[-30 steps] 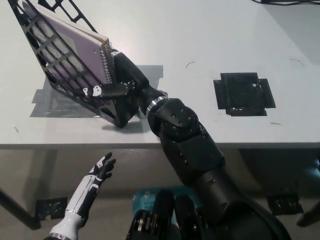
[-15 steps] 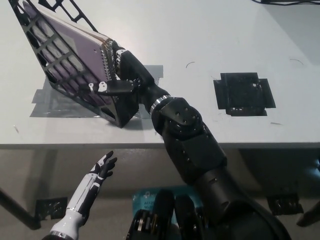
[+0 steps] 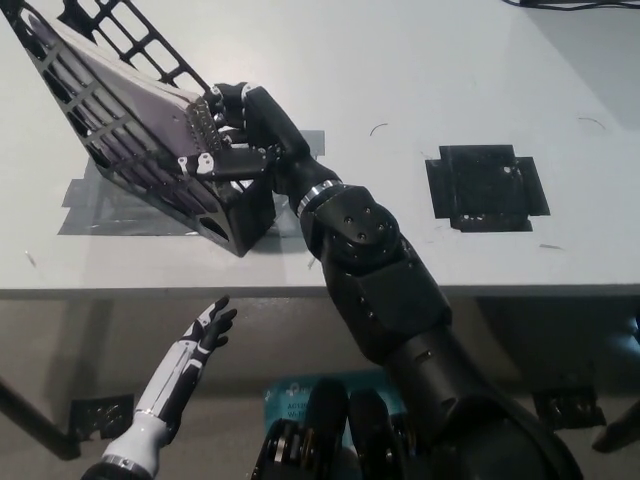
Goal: A shelf with a book inside it is placed on the center of the desk infront of the robot. The robot uses its right hand to grab the book, take it out and hand it to a person.
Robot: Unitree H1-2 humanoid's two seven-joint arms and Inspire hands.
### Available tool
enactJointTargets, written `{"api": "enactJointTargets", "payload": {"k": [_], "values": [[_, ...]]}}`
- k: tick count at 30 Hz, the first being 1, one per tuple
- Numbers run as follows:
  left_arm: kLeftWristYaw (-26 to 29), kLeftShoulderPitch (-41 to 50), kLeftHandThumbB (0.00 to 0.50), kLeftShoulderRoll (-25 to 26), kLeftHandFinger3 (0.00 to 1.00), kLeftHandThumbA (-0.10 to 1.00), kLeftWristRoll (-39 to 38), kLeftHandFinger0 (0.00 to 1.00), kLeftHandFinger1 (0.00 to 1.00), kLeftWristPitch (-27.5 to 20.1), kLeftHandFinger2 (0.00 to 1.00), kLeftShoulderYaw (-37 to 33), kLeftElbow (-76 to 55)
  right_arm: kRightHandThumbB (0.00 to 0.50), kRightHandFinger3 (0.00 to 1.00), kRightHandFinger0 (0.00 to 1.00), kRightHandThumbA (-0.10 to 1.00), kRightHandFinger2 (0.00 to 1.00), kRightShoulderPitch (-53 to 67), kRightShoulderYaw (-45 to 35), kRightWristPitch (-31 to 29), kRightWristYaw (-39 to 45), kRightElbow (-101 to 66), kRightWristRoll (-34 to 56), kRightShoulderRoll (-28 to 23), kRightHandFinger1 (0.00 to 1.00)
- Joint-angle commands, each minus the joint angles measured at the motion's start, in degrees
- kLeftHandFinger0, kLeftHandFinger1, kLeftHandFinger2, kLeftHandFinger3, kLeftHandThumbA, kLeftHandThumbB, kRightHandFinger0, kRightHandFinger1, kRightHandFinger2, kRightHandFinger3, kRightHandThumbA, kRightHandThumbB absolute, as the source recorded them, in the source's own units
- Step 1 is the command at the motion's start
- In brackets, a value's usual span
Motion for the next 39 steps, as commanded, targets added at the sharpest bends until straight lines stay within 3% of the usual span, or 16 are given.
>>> {"api": "enactJointTargets", "payload": {"k": [1, 9, 12, 15, 19, 22, 24, 26, 29, 31, 39], "values": [[-1.06, -1.18, 0.341, 0.76, 1.0, 1.0, 0.07, 1.0, 1.0, -0.22, 1.0, 0.03, -0.91, 0.125, 0.35, 0.01, 1.0, 0.39, -3.35, 0.24, 0.33, -2.46, -1.83, -1.9, 0.71, 0.18], [-1.36, -1.8, 0.348, 0.89, 1.0, 1.0, 0.29, 1.0, 1.0, -0.2, 1.0, -0.32, -0.49, 0.119, 0.35, 0.0, 1.0, 0.39, -2.69, -0.67, -0.42, -1.68, -2.25, -0.73, 0.4, 0.18], [-1.43, -1.88, 0.346, 0.86, 1.0, 1.0, 0.41, 1.0, 1.0, -0.11, 1.0, -0.39, -0.42, 0.116, 0.29, 0.0, 1.0, 0.32, -2.72, -1.27, -0.93, -2.05, -2.41, -0.19, 0.76, 0.13], [-1.6, -2.03, 0.346, 0.89, 1.0, 1.0, 0.69, 1.0, 1.0, 0.51, 1.0, -0.49, -0.79, 0.129, 0.17, 0.0, 1.0, 0.18, -3.0, -1.82, -0.15, -2.9, -3.23, -0.04, 1.0, 0.01], [-1.74, -2.14, 0.351, 0.88, 1.0, 1.0, 0.57, 1.0, 1.0, -0.03, 1.0, -0.49, -0.54, 0.083, 0.12, 0.0, 1.0, 0.14, -3.47, -4.99, 0.99, -2.18, -4.69, 4.37, 2.25, 0.0], [-1.64, -2.2, 0.338, 1.02, 1.0, 1.0, 1.21, 1.0, 1.0, -0.93, 1.0, -0.64, -0.09, 0.052, 0.01, 0.0, 1.0, 0.07, -4.27, -7.16, 2.35, -2.2, -5.65, 6.5, 3.0, 0.0], [-1.84, -2.14, 0.337, 0.95, 1.0, 1.0, 0.88, 1.0, 1.0, -0.84, 1.0, -0.52, 0.0, 0.006, 0.0, 0.0, 0.96, 0.07, -4.76, -8.49, 3.13, -2.37, -6.02, 7.78, 3.45, 0.0], [-2.09, -2.1, 0.331, 0.83, 1.0, 1.0, 0.44, 1.0, 1.0, -0.57, 1.0, -0.43, 0.05, 0.0, 0.0, 0.0, 0.84, 0.08, -5.48, -10.55, 4.15, -3.24, -6.55, 9.36, 4.15, 0.0], [-2.03, -2.07, 0.316, 0.77, 1.0, 1.0, 0.56, 1.0, 1.0, -0.92, 1.0, -0.49, 0.25, 0.0, 0.0, 0.0, 0.76, 0.0, -6.32, -12.72, 4.68, -3.8, -7.01, 11.16, 4.8, 0.0], [-2.06, -2.07, 0.293, 0.85, 1.0, 1.0, 0.86, 1.0, 1.0, -0.51, 1.0, -0.62, -0.15, 0.0, 0.0, 0.0, 0.76, 0.0, -7.46, -14.4, 5.67, -4.97, -7.91, 12.43, 5.18, 0.0], [-1.95, -2.4, 0.295, 0.99, 1.0, 1.0, 1.61, 1.0, 1.0, -0.76, 1.0, -0.94, 0.1, 0.0, 0.0, 0.0, 0.79, 0.0, -9.69, -19.32, 8.36, -8.3, -11.11, 16.12, 6.36, 0.0]]}}
